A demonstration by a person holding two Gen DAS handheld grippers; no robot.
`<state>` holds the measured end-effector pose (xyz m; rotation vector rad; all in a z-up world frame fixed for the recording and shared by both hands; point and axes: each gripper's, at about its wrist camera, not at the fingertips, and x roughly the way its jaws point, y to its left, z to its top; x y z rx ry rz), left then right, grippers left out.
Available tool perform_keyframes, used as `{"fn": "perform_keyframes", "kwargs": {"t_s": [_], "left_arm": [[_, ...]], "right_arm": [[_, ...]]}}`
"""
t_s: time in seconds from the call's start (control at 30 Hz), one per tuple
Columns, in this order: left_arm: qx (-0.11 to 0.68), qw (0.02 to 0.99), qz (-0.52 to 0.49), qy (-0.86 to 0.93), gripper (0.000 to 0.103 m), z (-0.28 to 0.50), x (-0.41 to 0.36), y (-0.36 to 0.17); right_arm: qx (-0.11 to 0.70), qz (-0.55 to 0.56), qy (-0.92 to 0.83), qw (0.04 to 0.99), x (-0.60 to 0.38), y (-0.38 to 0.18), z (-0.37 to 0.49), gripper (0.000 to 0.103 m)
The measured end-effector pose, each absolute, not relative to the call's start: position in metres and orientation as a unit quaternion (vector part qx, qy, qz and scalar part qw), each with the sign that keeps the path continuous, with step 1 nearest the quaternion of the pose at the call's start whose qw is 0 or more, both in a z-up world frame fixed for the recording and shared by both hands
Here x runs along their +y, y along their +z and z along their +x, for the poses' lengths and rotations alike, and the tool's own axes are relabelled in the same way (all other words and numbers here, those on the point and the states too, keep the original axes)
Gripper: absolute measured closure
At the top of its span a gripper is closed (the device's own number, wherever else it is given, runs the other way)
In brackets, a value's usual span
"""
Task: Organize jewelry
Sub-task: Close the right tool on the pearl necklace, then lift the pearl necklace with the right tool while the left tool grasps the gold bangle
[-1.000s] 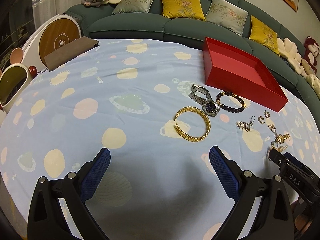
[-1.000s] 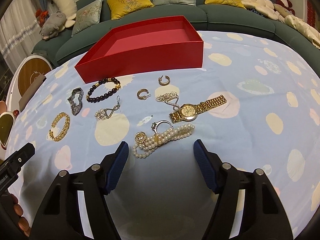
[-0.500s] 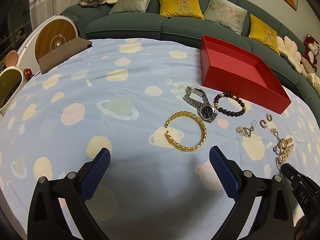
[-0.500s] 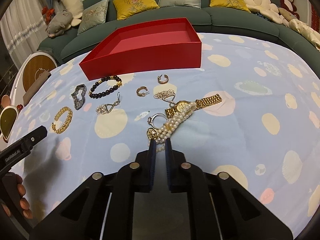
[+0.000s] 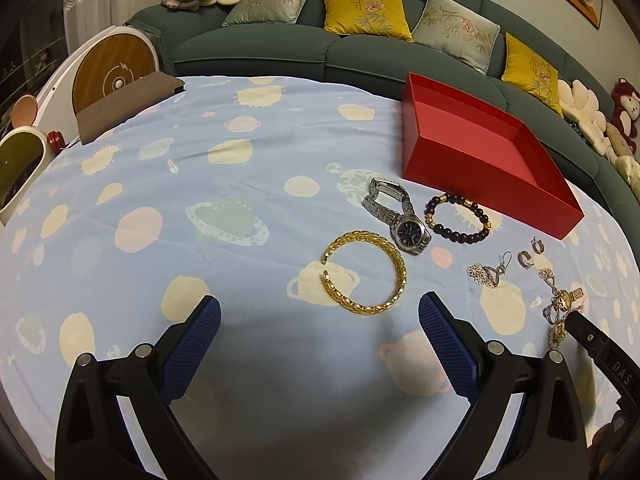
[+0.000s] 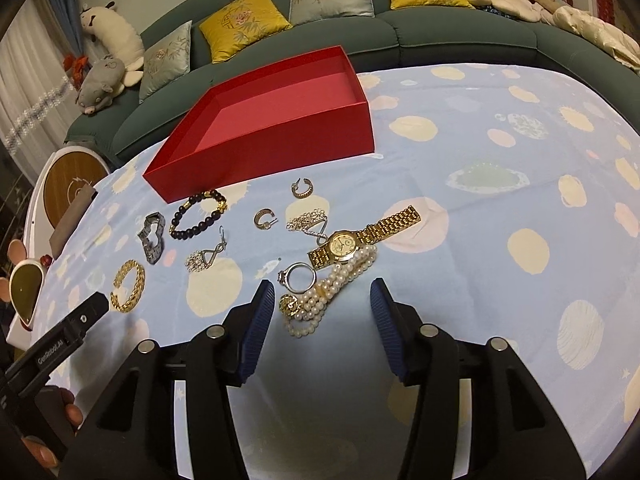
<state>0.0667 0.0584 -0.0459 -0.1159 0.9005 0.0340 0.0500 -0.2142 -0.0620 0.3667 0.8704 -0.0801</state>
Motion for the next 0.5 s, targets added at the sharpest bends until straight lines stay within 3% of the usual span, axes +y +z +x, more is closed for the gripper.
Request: {"fn": "perform_keyframes", "kwargs": {"t_s": [0.13, 0.2, 0.27, 0.5], "left_arm": [[0.438, 0.896, -0.064, 0.019, 0.006, 0.067, 0.065, -0.048], [0.44, 0.895, -0.07, 0.017, 0.006, 0.068, 0.068, -0.048], [0.44, 0.895, -0.073, 0.015, 0.006, 0.068, 0.068, -0.048], [0.44, 0.895, -0.076, 0.007, 0.006, 0.068, 0.065, -0.049]], "right_arm": [[0.429, 0.189, -0.032, 0.883, -0.217, -0.069, 0.056, 0.061], [0.43, 0.166, -0.023, 0.887, -0.208, -0.069, 0.056, 0.081], [0.433, 0.15, -0.018, 0.889, -0.202, -0.07, 0.055, 0.089], [0.424, 0.132, -0.005, 0.896, -0.199, -0.062, 0.038, 0.089]]}}
